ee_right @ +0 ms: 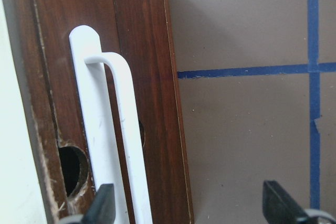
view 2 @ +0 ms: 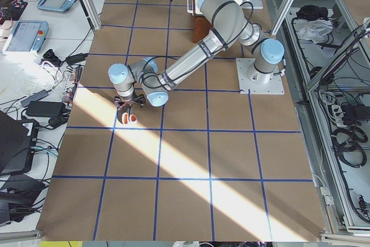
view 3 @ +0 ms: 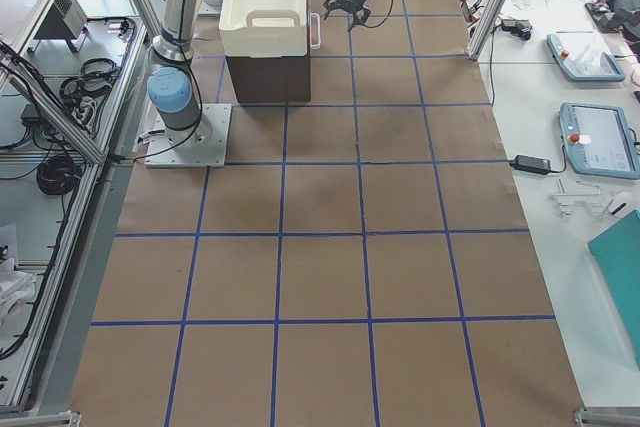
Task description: Place scissors in drawer with both arms
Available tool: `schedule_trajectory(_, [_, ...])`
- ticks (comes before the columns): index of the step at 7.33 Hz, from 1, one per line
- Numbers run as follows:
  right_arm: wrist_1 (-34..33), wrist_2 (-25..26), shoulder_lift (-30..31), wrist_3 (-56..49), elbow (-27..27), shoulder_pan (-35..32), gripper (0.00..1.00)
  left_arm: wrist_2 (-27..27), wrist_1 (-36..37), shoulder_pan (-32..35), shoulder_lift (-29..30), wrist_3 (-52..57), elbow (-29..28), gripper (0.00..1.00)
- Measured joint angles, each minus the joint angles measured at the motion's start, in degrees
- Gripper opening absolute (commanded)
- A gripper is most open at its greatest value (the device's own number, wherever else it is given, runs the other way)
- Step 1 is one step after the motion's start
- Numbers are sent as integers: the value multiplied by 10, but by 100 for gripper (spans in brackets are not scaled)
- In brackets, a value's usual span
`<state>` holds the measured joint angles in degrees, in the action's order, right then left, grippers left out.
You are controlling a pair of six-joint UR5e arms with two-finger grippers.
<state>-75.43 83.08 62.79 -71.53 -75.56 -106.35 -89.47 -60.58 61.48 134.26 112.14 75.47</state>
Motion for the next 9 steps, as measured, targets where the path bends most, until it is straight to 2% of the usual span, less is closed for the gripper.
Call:
schedule_trajectory(1, [2,-1,-1,-12,-9,0,100,0,3,0,3,4,0,91])
schedule_trajectory(2, [3,-1,-2,-21,-15,0,99,-1,4,0,5,5,0,80])
schedule_trajectory(3, [2,-1,-2,-26,-21,-1,99,-2,5,0,6,8,-1,77])
schedule_trajectory(4, [-3,0,-2,-29,-29,-1,96,-4,6,0,6,11,-1,66])
schedule_trajectory(5, [-6,0,-2,-32,-33,-1,91,-6,8,0,6,14,-1,28])
schedule_trajectory(6, [-7,-1,-1,-34,-36,-1,90,-7,12,0,6,18,-1,0])
schedule_trajectory(9, [-8,-1,-1,-35,-43,-4,92,-9,31,0,4,43,0,0])
